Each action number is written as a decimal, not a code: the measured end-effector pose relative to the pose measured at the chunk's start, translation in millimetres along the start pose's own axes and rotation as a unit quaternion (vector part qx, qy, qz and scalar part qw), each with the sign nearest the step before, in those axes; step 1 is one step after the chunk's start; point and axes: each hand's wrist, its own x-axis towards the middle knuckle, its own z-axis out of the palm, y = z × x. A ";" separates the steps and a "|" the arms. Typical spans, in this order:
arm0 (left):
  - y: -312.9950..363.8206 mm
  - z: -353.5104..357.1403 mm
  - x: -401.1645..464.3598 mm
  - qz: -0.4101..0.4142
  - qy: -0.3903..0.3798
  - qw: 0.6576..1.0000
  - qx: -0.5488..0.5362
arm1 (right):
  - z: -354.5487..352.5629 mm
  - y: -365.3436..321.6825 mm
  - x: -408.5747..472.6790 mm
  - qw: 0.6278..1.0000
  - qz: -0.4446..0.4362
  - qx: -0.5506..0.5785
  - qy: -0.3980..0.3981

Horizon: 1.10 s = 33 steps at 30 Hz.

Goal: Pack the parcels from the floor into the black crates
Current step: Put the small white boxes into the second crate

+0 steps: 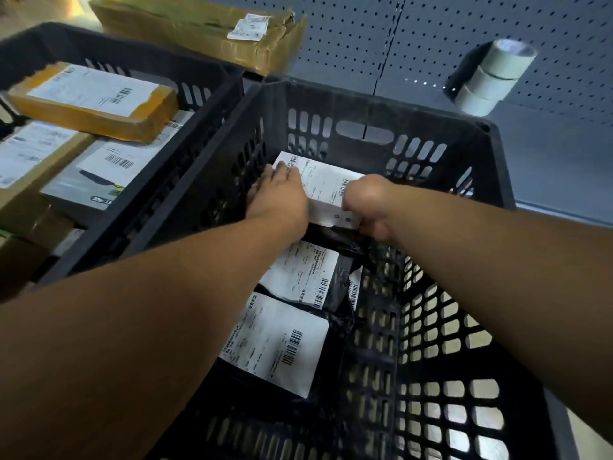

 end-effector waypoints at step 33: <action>61.8 -82.2 -32.7 0.058 0.008 0.982 -0.178 | -173.3 15.7 -93.7 0.957 -0.139 0.243 0.077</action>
